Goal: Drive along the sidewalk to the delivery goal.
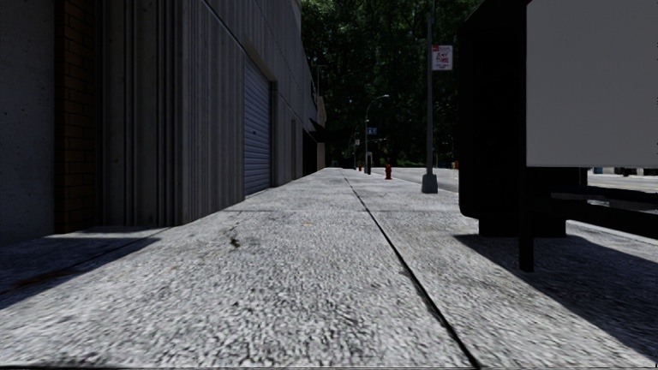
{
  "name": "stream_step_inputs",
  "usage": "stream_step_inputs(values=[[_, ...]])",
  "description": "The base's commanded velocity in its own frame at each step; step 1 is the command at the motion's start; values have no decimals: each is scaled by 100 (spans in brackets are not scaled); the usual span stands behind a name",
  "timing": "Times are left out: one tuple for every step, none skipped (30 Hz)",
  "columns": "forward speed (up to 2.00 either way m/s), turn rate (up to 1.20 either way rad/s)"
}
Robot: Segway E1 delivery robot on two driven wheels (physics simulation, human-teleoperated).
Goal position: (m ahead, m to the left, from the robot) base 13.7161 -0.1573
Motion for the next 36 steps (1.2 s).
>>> stream_step_inputs(values=[[200, 0], [200, 0], [200, 0], [200, 0], [200, 0], [200, 0], [199, 0], [199, 0], [198, 0], [198, 0], [198, 0], [197, 0], [197, 0], [197, 0], [197, 0], [197, 0], [197, 0], [197, 0], [197, 0], [197, 0], [197, 0], [197, 0], [197, 0], [197, 0], [197, 0], [197, 0], [197, 0], [197, 0], [197, 0], [197, 0], [197, 0], [197, 0], [197, 0], [197, 0], [197, 0], [197, 0]])
